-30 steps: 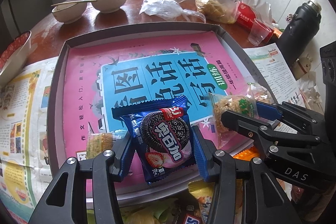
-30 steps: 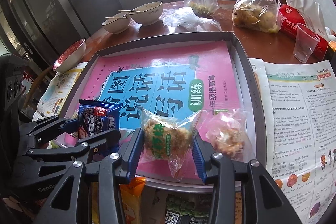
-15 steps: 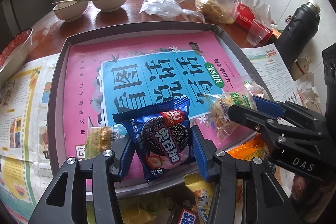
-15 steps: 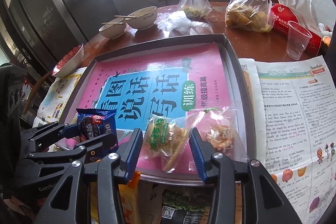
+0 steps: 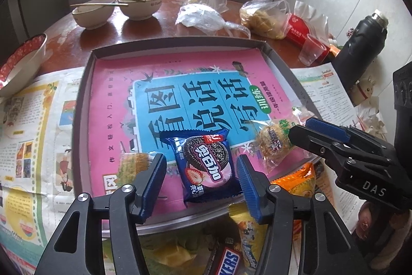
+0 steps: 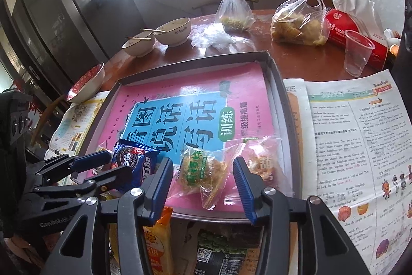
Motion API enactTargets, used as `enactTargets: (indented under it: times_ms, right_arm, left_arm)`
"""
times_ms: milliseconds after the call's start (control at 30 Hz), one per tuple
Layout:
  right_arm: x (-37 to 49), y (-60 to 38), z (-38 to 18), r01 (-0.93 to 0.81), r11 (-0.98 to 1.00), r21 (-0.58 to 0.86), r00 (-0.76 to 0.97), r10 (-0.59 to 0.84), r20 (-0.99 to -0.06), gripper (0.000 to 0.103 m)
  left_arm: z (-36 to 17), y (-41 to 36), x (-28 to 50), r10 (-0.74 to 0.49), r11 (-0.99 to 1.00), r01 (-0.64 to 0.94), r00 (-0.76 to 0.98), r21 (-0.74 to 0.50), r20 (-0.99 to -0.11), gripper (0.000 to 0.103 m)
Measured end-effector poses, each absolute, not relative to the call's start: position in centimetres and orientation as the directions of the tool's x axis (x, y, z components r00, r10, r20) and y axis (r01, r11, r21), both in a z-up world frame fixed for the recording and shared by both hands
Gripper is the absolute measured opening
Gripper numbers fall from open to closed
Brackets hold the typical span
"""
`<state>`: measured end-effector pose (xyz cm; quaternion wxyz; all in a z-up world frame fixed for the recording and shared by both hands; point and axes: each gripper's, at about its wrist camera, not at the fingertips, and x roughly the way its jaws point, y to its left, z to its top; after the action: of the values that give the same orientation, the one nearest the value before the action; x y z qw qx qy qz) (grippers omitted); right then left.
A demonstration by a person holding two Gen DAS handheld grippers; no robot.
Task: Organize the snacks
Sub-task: 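Open left tool releasing Oreo pack while right tool releases pastry bag in tray, then withdraw both tools from the tray back toward the remaining snacks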
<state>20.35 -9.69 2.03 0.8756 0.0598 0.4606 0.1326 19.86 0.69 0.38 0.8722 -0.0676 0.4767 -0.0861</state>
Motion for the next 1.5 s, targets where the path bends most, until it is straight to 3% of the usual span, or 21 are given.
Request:
enactTargets:
  times_ms: [367, 600, 1500]
  right_arm:
    - [19.2, -10.4, 3.2, -0.165, 0.963, 0.214, 0.578, 0.27, -0.77, 0.049]
    - [18.1, -10.6, 4.6, -0.184, 0.957, 0.227, 0.619, 0.292, -0.729, 0.055]
    - [14.3, -11.3, 7.2, -0.217, 0.95, 0.224, 0.693, 0.312, -0.65, 0.062]
  left_arm:
    - [2.4, 2.0, 18.0, -0.209, 0.976, 0.069, 0.588, -0.209, -0.782, 0.068]
    - [3.2, 2.7, 16.9, -0.194, 0.976, 0.045, 0.614, -0.211, -0.765, 0.073]
    - [5.6, 4.1, 12.2, -0.219, 0.963, 0.046, 0.713, -0.267, -0.666, 0.075]
